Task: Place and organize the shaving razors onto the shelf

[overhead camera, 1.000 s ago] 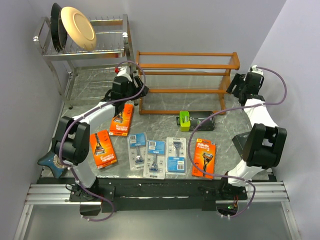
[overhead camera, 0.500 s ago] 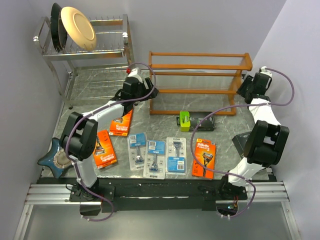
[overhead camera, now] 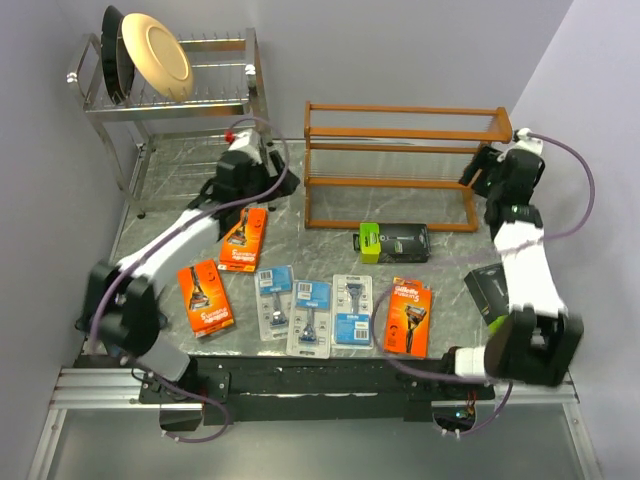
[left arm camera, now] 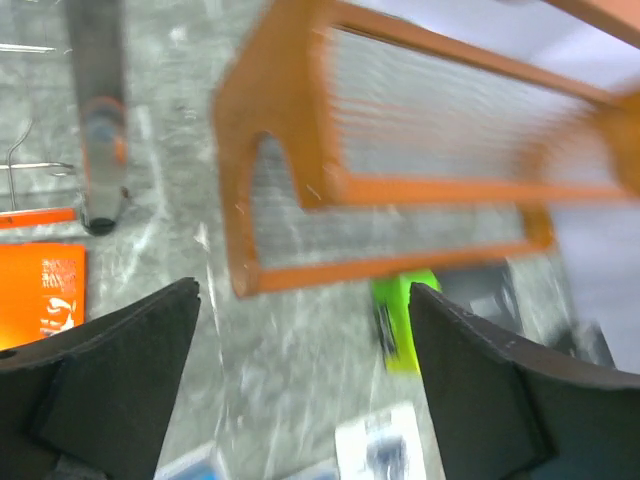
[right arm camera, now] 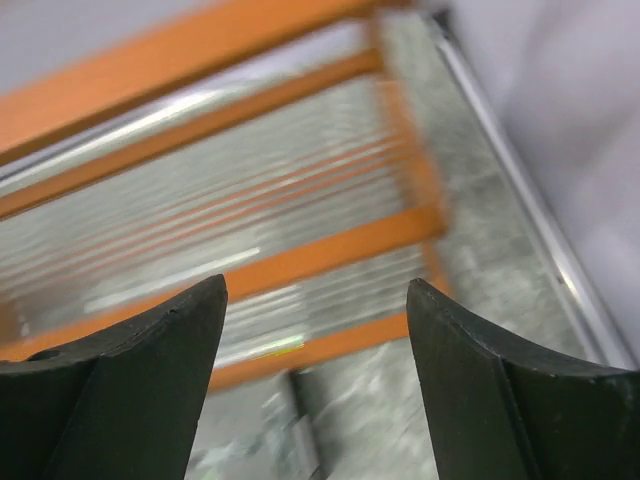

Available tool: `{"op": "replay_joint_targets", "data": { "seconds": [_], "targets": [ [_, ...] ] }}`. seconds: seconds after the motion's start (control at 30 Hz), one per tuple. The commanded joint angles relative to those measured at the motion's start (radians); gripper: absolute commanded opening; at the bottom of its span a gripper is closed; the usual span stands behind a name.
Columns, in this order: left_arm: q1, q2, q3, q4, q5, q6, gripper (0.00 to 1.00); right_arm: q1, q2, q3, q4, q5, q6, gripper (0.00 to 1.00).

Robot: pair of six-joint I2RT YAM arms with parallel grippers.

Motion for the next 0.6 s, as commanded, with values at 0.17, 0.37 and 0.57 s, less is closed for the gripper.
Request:
{"op": "replay_joint_targets", "data": {
  "seconds": [0.17, 0.37, 0.57],
  "targets": [
    [-0.039, -0.007, -0.248, 0.333, 0.684, 0.089, 0.64, 0.14, -0.288, -0.164, -0.277, -0.043, 0.105, 0.76],
    [-0.094, 0.272, -0.174, 0.488, 0.755, -0.106, 0.63, 0.295, -0.328, -0.305, -0.271, -0.23, 0.004, 0.77],
    [-0.136, 0.423, -0.114, 0.632, 0.636, -0.334, 0.63, 0.303, -0.283, -0.343, -0.252, -0.272, 0.051, 0.78]
  ]
}}
